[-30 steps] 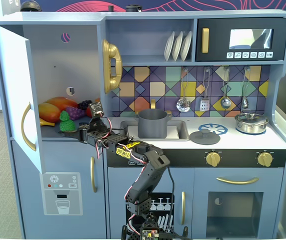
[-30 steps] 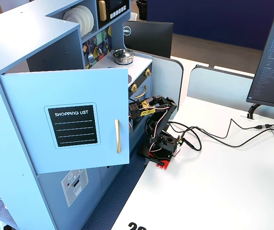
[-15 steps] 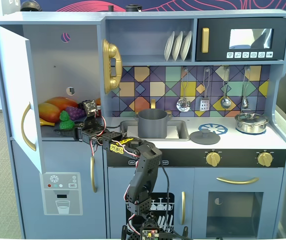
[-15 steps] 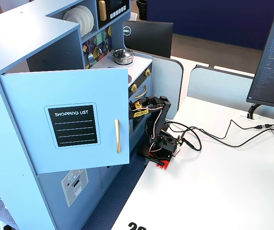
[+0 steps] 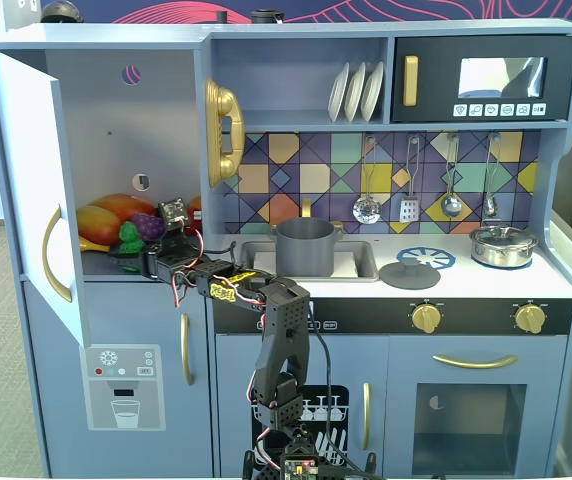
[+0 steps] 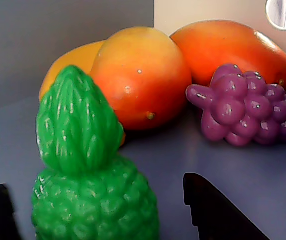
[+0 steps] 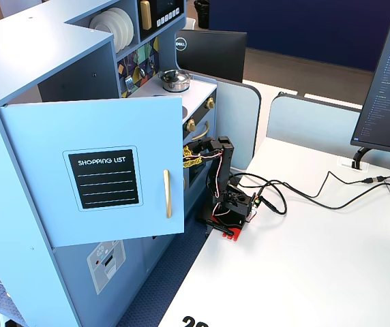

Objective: Pick up the green pineapple from the left cabinet and place it in the gray recipient

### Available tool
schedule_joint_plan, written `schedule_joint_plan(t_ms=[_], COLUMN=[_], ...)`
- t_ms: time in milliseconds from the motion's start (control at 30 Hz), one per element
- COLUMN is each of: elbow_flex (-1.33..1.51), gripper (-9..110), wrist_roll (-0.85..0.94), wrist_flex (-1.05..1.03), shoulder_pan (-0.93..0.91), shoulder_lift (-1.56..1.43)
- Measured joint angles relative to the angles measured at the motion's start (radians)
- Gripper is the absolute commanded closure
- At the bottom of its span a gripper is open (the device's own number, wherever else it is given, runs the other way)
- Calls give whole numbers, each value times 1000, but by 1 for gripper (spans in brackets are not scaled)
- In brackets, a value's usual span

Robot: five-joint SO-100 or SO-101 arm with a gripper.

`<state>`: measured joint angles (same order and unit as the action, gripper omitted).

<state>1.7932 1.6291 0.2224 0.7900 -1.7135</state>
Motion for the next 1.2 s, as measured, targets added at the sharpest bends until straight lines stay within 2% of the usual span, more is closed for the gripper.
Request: schedule_joint_plan(t_ms=[300, 533, 800, 1033, 1200], elbow_flex=[0, 140, 179, 169, 163], gripper=[102, 102, 102, 102, 102], wrist_roll=[44, 66, 57, -12, -23], wrist_flex=[-63, -454, -788, -956, -893], shoulder_pan=[74, 156, 164, -91, -344], shoulder_lift=[-46, -426, -911, -1108, -1118])
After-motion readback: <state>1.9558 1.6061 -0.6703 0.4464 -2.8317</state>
